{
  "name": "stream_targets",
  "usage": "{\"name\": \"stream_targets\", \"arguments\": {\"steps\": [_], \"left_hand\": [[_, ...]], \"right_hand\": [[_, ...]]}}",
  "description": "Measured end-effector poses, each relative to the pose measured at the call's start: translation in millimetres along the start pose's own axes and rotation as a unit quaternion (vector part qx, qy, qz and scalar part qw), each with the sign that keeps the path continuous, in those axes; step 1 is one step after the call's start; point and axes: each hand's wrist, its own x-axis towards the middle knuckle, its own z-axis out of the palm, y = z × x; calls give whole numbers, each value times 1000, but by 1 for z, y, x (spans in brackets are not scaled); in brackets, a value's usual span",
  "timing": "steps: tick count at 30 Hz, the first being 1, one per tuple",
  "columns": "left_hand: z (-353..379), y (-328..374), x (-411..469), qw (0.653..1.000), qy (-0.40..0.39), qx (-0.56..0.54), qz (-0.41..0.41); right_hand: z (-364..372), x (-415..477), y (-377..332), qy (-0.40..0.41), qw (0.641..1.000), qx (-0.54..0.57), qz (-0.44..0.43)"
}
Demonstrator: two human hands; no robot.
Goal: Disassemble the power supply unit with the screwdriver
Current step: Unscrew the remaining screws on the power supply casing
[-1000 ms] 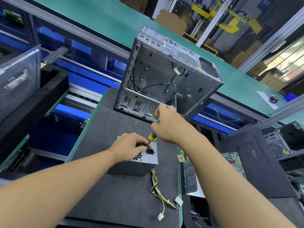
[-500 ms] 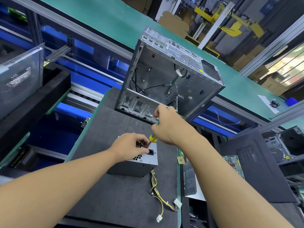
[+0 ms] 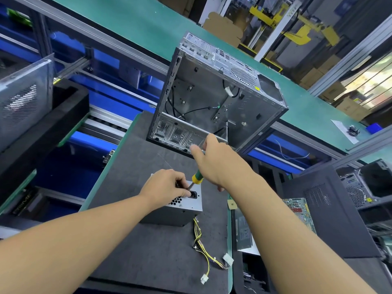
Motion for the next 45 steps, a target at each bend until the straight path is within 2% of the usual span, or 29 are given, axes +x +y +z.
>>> {"name": "stream_targets", "arguments": {"steps": [4,9,13,16,22,28,37,45], "left_hand": [[-5,1,-1,999,-22,10,23],[-6,0,1,999,-33,26,30],[1,0,3,981,-82,151,91],[6,0,3,972,-97,189,96],[10,-2,5,972,-94,195,92],[2,-1,3,993,-41,101,55],[1,-4,3,988,-65,108,84],[4,-9,5,988,-56,121,83]], "right_hand": [[3,0,-1,16,1000,1,-26],[-6,1,0,-50,998,4,-32],[-6,-2,2,-39,999,-2,-21],[-5,-3,1,-37,999,5,-23],[-6,-2,2,-41,999,-3,-26],[-7,-2,1,-42,999,-9,-27],[-8,0,11,-19,999,14,-33],[-13,-1,19,6,999,31,-38]]}}
